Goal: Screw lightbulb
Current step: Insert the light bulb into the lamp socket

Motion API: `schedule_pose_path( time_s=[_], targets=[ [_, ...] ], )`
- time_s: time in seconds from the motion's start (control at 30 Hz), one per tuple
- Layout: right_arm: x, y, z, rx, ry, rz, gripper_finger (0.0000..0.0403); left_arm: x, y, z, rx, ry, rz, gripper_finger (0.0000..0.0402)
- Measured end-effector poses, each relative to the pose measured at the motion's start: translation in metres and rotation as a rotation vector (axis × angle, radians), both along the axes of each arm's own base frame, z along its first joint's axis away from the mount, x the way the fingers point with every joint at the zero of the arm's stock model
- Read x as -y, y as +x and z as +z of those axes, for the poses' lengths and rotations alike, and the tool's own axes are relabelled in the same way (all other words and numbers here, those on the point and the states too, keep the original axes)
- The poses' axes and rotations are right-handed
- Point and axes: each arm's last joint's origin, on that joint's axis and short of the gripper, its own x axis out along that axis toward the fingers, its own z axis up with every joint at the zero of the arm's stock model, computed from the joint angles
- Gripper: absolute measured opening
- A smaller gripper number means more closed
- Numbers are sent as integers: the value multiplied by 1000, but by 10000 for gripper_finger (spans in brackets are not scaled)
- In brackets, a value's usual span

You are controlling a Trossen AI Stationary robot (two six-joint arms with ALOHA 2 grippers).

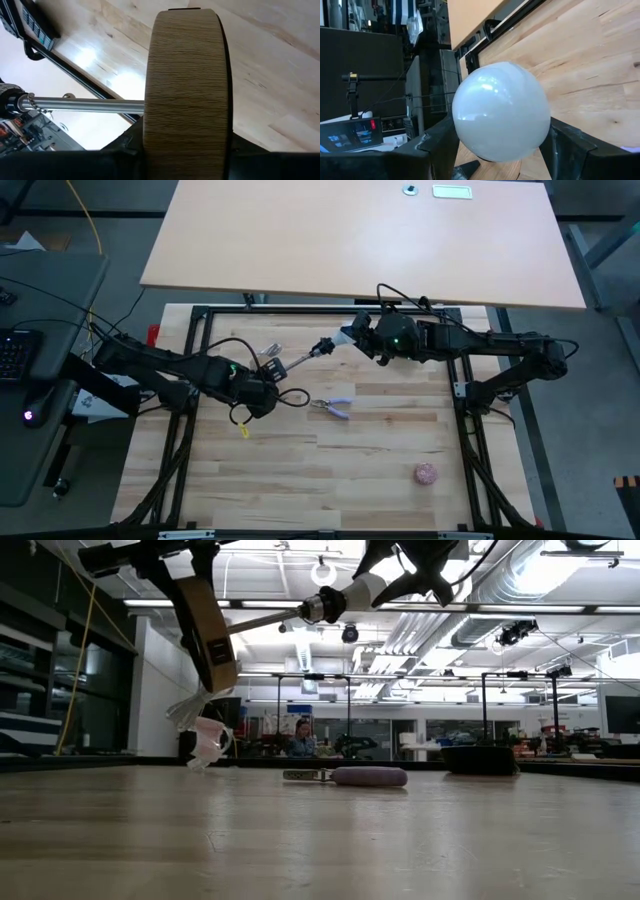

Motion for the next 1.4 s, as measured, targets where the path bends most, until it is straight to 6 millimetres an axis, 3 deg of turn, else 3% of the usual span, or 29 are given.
schedule_pose_path(
  time_s=[0.33,0.53,0.7,0.83,1.07,1.23,1.4],
  targets=[
    [0,0,1,-16,-40,30,241,0,0,0,-1,10,1,107],
    [-5,1,1,-43,-94,159,304,-1,4,5,83,32,37,107],
    [-2,-1,2,-51,-108,132,371,-1,5,10,111,30,28,107],
    [-4,-2,3,-64,-145,179,394,-1,3,14,152,-8,80,107],
    [-6,-13,16,-123,-384,357,396,-3,-22,25,210,-175,234,107],
    [-5,-21,25,-199,-640,476,396,2,-40,38,243,-162,156,107],
    [-6,-22,31,-240,-799,564,396,12,-42,42,319,-102,74,107]
  ],
)
